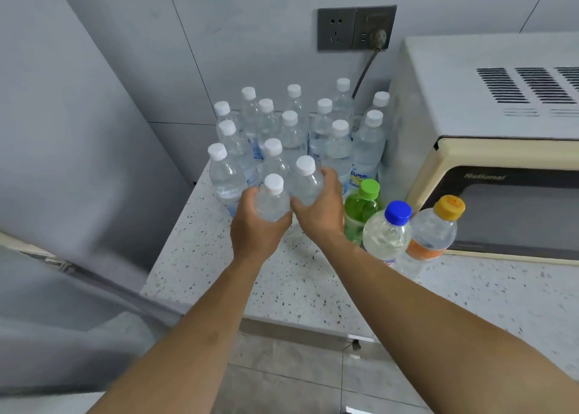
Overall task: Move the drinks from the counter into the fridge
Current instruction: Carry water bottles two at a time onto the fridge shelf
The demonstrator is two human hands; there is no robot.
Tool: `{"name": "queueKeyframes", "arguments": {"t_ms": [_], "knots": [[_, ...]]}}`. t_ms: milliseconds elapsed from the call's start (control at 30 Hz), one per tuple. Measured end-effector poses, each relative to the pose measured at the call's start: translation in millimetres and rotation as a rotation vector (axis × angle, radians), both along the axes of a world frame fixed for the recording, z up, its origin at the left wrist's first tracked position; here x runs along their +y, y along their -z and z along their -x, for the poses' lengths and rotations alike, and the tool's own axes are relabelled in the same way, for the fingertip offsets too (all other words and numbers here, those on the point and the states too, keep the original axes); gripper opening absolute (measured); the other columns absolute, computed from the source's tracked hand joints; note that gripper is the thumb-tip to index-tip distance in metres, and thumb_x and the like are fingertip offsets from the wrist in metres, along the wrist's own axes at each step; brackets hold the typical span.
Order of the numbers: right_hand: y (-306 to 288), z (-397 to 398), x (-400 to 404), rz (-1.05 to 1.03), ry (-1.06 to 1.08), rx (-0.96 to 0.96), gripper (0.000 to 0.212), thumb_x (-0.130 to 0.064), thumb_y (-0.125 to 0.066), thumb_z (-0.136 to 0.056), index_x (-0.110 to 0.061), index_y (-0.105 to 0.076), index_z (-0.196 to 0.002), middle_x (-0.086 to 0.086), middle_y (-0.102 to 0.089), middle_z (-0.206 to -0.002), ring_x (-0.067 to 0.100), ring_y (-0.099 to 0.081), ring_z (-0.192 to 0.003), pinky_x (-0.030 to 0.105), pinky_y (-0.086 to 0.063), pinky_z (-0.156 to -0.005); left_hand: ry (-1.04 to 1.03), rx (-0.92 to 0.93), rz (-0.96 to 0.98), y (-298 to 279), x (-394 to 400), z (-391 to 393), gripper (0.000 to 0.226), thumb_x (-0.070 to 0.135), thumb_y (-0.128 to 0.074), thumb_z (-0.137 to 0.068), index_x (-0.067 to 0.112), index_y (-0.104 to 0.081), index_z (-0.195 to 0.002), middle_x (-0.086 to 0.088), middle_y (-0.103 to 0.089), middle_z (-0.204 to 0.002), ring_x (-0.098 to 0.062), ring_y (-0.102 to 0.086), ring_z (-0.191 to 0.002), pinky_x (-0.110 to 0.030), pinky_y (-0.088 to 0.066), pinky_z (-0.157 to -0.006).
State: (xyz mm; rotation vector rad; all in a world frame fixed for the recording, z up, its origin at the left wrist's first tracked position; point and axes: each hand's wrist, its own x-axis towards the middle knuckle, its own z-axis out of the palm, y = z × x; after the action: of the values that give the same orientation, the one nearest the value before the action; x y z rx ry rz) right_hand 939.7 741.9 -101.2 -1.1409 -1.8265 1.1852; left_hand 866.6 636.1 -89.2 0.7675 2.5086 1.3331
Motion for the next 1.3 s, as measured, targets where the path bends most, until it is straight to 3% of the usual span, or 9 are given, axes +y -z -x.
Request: {"name": "queueKeyframes", "arguments": {"t_ms": [133,267,533,667,800,900,1000,1133,1300], "knots": [[2,-11,-13,0.023,-0.048,0.006,0.068,-0.038,-0.081,-0.075,-0.036,-0.039,-0.128,-0.013,-0.054,-0.122,0.008,-0.052,-0.104,0.021,-0.040,-0.084,-0.015,0.034,-0.053,4,-14,-4,0.066,0.038,-0.084,-0.071,0.031,-0.051,-0.127,0.011,-0.064,-0.116,-0.014,-0.060,-0.100,-0.027,-0.047,-0.077],[3,-25,-28,-0.009,-0.114,0.020,0.069,-0.027,-0.086,-0.074,-0.032,-0.043,-0.128,-0.014,-0.051,-0.124,0.000,-0.044,-0.106,0.016,-0.034,-0.089,-0.052,-0.010,-0.078,2,-33,-3,0.062,0.038,-0.085,-0.071,0.030,-0.053,-0.125,0.010,-0.066,-0.116,-0.017,-0.062,-0.105,-0.039,-0.055,-0.087],[3,-67,-61,-0.032,-0.137,0.036,0.069,-0.037,-0.088,-0.068,-0.036,-0.048,-0.125,-0.015,-0.059,-0.113,0.011,-0.058,-0.105,0.034,-0.052,-0.091,-0.090,-0.060,-0.087,13,-83,-14,0.062,0.054,-0.080,-0.067,0.037,-0.050,-0.119,0.018,-0.059,-0.097,-0.013,-0.060,-0.094,-0.027,-0.048,-0.070],[10,-74,-74,-0.071,-0.151,0.050,0.070,-0.034,-0.087,-0.069,-0.036,-0.046,-0.126,-0.014,-0.058,-0.118,0.012,-0.058,-0.109,0.038,-0.053,-0.093,-0.051,-0.076,-0.086,21,-91,-19,0.070,0.051,-0.083,-0.066,0.041,-0.044,-0.123,0.016,-0.060,-0.116,-0.011,-0.058,-0.105,-0.033,-0.050,-0.086],[16,-67,-75,0.022,-0.150,-0.016,0.069,-0.032,-0.088,-0.066,-0.035,-0.048,-0.122,-0.013,-0.058,-0.114,0.008,-0.059,-0.105,0.038,-0.054,-0.091,0.025,-0.214,-0.071,30,-89,-17,0.065,0.046,-0.085,-0.064,0.041,-0.043,-0.113,0.022,-0.064,-0.096,0.001,-0.064,-0.087,-0.022,-0.050,-0.066],[21,-63,-75,0.122,-0.149,-0.032,0.072,-0.034,-0.088,-0.066,-0.038,-0.045,-0.123,-0.020,-0.057,-0.110,0.003,-0.059,-0.100,0.028,-0.054,-0.083,0.058,-0.262,-0.087,39,-85,-20,0.066,0.048,-0.082,-0.062,0.042,-0.040,-0.113,0.019,-0.063,-0.098,0.000,-0.063,-0.086,-0.016,-0.045,-0.059],[24,-62,-81,0.149,-0.107,-0.025,0.074,-0.035,-0.087,-0.065,-0.045,-0.040,-0.121,-0.025,-0.055,-0.108,-0.001,-0.057,-0.098,0.015,-0.046,-0.074,0.079,-0.304,-0.114,48,-85,-21,0.064,0.046,-0.082,-0.067,0.049,-0.037,-0.113,0.022,-0.060,-0.103,0.002,-0.061,-0.090,-0.020,-0.049,-0.065],[32,-69,-95,0.179,-0.001,0.003,0.076,-0.032,-0.086,-0.069,-0.039,-0.035,-0.125,-0.018,-0.055,-0.112,0.003,-0.057,-0.102,0.019,-0.048,-0.077,0.078,-0.334,-0.174,54,-88,-21,0.061,0.043,-0.084,-0.067,0.059,-0.040,-0.106,0.031,-0.060,-0.102,0.006,-0.061,-0.094,-0.019,-0.048,-0.068],[38,-90,-122,0.133,0.021,0.012,0.070,-0.031,-0.084,-0.072,-0.057,-0.030,-0.110,-0.029,-0.055,-0.107,-0.021,-0.051,-0.101,0.003,-0.045,-0.068,0.039,-0.375,-0.254,63,-114,-29,0.068,0.047,-0.088,-0.063,0.053,-0.049,-0.118,0.032,-0.063,-0.108,0.014,-0.060,-0.097,-0.013,-0.047,-0.075]]}}
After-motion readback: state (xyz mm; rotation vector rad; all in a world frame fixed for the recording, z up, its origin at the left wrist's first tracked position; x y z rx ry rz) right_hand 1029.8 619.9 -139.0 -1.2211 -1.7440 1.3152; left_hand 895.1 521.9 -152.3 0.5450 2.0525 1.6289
